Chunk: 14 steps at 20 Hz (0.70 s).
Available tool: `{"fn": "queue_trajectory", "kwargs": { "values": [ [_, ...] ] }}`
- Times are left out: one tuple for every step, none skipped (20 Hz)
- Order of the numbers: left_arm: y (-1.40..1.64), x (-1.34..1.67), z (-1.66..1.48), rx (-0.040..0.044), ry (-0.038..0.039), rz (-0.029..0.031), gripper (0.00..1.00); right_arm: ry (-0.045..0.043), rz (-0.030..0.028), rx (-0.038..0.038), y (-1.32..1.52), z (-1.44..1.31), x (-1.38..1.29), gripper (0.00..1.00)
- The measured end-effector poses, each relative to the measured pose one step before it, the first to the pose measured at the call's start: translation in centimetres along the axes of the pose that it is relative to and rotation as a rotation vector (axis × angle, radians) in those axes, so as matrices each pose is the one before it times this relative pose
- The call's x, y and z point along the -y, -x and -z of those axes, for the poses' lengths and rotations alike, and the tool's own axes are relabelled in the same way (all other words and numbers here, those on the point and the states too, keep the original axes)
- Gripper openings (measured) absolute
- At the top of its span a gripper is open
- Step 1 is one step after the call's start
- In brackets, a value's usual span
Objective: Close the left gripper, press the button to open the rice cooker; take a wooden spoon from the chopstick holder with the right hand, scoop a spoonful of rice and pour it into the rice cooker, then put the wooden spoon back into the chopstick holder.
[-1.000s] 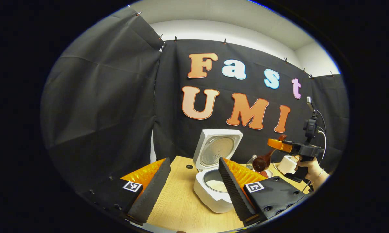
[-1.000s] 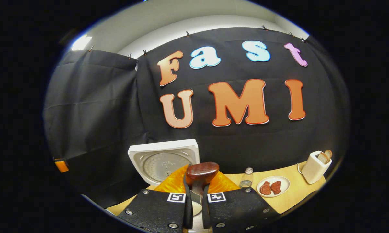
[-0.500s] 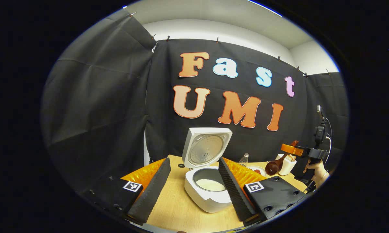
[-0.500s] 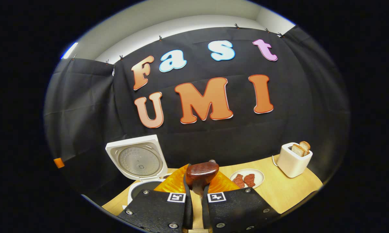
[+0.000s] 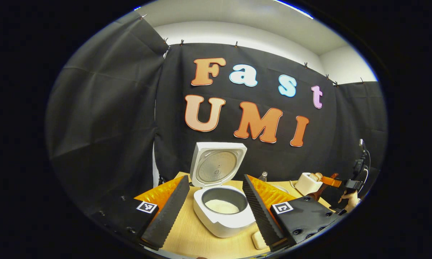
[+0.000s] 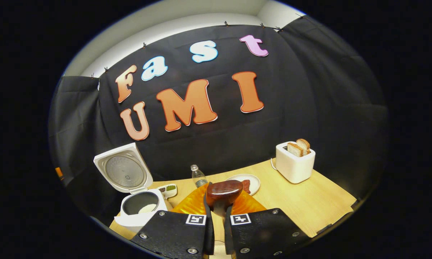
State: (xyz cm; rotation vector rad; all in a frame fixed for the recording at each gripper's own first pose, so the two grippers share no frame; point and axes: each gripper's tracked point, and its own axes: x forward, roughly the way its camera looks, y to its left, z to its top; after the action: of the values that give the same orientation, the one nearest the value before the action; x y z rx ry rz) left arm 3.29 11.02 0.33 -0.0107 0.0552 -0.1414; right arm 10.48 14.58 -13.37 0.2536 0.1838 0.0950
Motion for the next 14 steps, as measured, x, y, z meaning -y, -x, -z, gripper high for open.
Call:
{"fn": "queue_trajectory", "kwargs": {
  "values": [
    [-0.077, 0.462, 0.132, -0.00299, -0.00464, -0.00043, 1.0, -0.00829, 0.01004, -0.01162, -0.095, 0.762, 0.955, 0.11],
    [-0.139, 0.394, 0.048, -0.00228, -0.00345, -0.0008, 1.0, -0.00997, 0.00951, -0.01165, -0.054, 0.726, 0.984, 0.11],
    [-0.045, 0.492, -0.025, -0.00158, -0.00301, -0.00054, 1.0, -0.01218, 0.01007, -0.01096, -0.201, 0.739, 0.9, 0.11],
    [-0.163, 0.452, -0.015, -0.00134, -0.00338, -0.00119, 1.0, -0.01308, 0.00689, -0.01074, -0.271, 0.708, 0.777, 0.11],
    [-0.021, 0.486, -0.084, 0.00012, -0.00324, -0.0011, 1.0, -0.0144, 0.00247, -0.01308, -0.313, 0.655, 0.635, 0.11],
    [0.025, 0.458, -0.086, 0.00165, -0.00306, -0.00124, 1.0, -0.01323, -0.00331, -0.01355, -0.343, 0.753, 0.437, 0.11],
    [-0.047, 0.423, -0.089, 0.00203, -0.00018, -0.0048, 1.0, -0.00814, -0.00376, -0.01567, -0.526, 0.758, 0.477, 0.11],
    [-0.009, 0.317, 0.087, -0.00237, 0.00185, -0.00662, 1.0, -0.01021, -0.00149, -0.01947, -0.335, 0.826, 0.541, 0.11],
    [-0.016, 0.525, -0.063, -0.00053, -0.00146, -0.00064, 1.0, -0.01275, -0.00425, -0.01639, -0.441, 0.6, 0.391, 0.11],
    [0.081, 0.382, -0.113, 0.00114, -0.006, -0.00045, 1.0, -0.01177, -0.00599, -0.01398, -0.35, 0.636, 0.374, 0.11],
    [0.077, 0.245, -0.103, 0.00125, -0.00788, -0.00264, 1.0, -0.01234, -0.00187, -0.01172, -0.478, 0.49, 0.305, 0.11],
    [0.04, 0.033, 0.01, 0.00017, -0.00586, -0.0071, 1.0, -0.01545, -0.0006, -0.01162, -0.34, 0.619, 0.327, 0.11],
    [-0.033, 0.01, 0.03, 0.00058, -0.00392, -0.01058, 1.0, -0.01665, -0.00405, -0.01212, -0.229, 0.576, 0.2, 0.11],
    [0.128, 0.048, 0.028, 0.00096, -0.00488, -0.00933, 1.0, -0.0175, -0.00537, -0.01287, -0.191, 0.548, 0.145, 0.11]
  ]
}}
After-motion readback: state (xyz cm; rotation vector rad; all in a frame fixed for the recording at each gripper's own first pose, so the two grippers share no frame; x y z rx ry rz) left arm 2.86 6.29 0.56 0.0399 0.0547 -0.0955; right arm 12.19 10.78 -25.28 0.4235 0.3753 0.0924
